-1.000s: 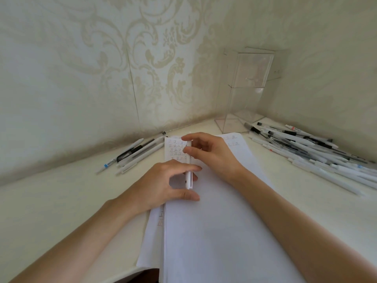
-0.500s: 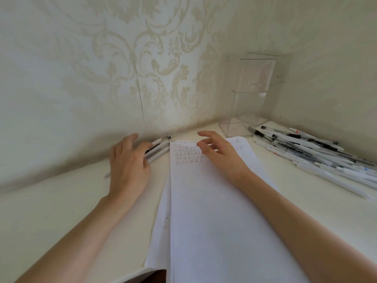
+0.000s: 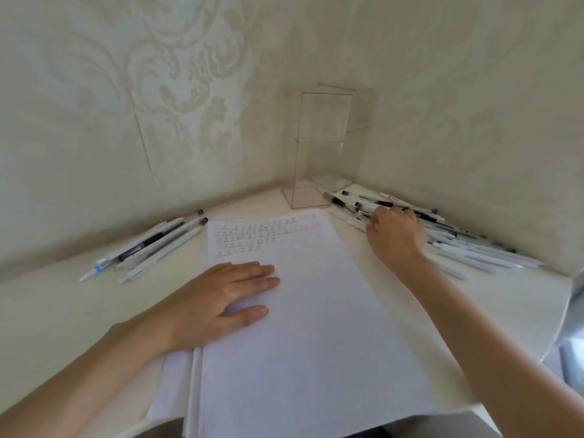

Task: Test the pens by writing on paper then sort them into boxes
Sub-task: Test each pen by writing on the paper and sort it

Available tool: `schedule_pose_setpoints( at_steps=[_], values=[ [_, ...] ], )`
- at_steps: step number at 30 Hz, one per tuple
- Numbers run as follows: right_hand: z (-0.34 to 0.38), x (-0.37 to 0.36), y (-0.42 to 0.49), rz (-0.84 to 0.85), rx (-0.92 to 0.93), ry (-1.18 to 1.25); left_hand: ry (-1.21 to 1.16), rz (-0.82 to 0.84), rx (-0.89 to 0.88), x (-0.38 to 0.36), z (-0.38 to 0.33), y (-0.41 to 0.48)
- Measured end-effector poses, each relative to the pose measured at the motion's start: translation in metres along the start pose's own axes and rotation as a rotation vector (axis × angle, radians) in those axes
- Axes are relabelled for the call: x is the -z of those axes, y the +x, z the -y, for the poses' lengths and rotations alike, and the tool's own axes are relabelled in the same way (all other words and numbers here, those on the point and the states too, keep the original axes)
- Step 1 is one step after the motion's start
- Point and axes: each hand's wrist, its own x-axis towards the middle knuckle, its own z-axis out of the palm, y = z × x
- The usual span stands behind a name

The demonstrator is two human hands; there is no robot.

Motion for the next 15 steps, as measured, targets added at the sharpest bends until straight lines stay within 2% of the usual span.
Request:
schedule_pose_setpoints(
  at_steps=[3,9,12,15],
  values=[
    [-0.005,-0.013,-0.001,0.043,0.001,0.026,-0.023,-0.027,-0.008,0.0,-0.001,-0.001],
    [-0.005,-0.023,0.007,-0.009,0.036,-0.008,-0.039,-0.038,0.007,0.002,-0.003,-0.002],
    [-0.007,-0.022,0.007,-0.088,0.071,-0.011,-0.038,-0.051,0.002,0.001,-0.002,-0.002],
    [-0.004,-0.017,0.009,-0.251,0.133,0.223,-0.029,-0.044,0.01,0.001,-0.003,-0.002]
  ],
)
